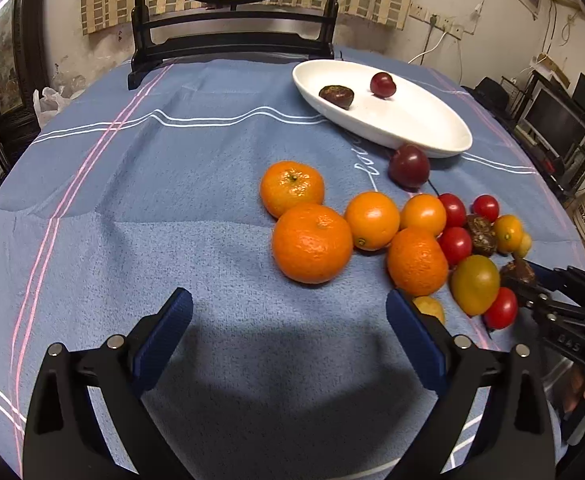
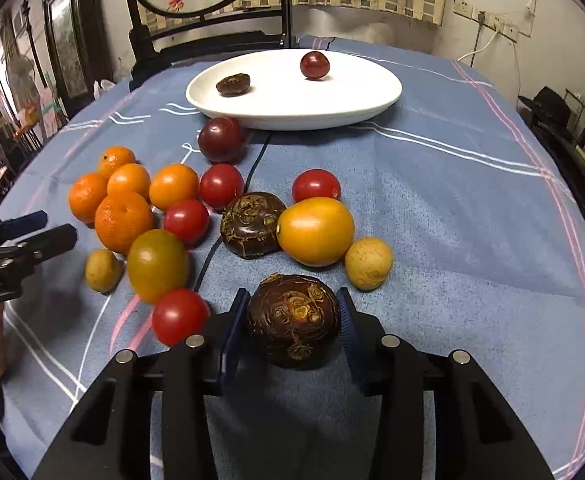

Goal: Organize fruits
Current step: 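Grasp the large brown patterned fruit with the right tool while the left tool reaches a tangerine, then grasp the tangerine with the left tool, carry both fruits onto the plate and release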

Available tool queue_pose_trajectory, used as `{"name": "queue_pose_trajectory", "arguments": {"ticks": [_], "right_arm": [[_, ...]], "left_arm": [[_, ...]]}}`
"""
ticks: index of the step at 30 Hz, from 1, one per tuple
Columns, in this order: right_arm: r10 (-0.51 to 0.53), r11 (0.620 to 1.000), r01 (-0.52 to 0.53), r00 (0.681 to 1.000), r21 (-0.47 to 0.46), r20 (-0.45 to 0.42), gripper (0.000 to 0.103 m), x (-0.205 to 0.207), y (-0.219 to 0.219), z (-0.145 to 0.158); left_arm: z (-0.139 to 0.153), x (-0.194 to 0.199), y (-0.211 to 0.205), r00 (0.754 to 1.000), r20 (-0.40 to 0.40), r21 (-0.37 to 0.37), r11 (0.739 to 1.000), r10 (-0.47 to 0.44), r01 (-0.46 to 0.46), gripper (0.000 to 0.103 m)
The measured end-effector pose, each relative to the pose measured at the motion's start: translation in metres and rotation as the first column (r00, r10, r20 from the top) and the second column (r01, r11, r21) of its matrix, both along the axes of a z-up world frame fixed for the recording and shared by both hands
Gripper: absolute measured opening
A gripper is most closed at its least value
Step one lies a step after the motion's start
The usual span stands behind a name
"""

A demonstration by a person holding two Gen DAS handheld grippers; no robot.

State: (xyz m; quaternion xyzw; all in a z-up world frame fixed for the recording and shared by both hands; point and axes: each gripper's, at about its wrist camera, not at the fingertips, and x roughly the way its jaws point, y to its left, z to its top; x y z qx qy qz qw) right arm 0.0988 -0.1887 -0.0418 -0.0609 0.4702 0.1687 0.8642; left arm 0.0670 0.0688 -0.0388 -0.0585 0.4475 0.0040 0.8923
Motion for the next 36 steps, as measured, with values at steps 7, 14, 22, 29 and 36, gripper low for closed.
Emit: {"name": "queue_pose_trajectory", "arguments": {"ticks": [7, 14, 22, 29, 36], "right_arm": [[0.023, 0.992, -0.018, 0.999, 0.126, -0.036, 0.044, 0.002, -0.011, -0.001], [0.028, 0.986, -0.021, 0.999, 0.163, -0.043, 0.044, 0.002, -0.014, -0.001], [0.071, 0.98, -0.079, 0.996, 0.18, 0.05, 0.044, -0.013, -0.013, 0.033], [0.026, 0.989, -0.057, 0.973, 0.134, 0.228, 0.044, 0.024, -0.006, 0.093], [0.001, 0.994, -0.023, 0.978, 0.102, 0.209, 0.044, 0.095, 0.021, 0.082]], "left_arm": [[-0.005, 0.021, -0.007, 0.999, -0.037, 0.034, 0.999, -0.008, 0.009, 0.08], [-0.01, 0.037, -0.02, 0.998, -0.04, 0.085, 0.995, -0.042, 0.045, 0.044], [0.024, 0.024, -0.017, 0.995, -0.005, 0.057, 0.993, -0.101, 0.101, 0.043], [0.083, 0.051, -0.035, 0.979, 0.137, 0.054, 0.988, -0.153, 0.147, 0.043], [0.067, 0.12, -0.061, 0.985, 0.098, 0.058, 0.989, -0.144, 0.139, 0.043]]}}
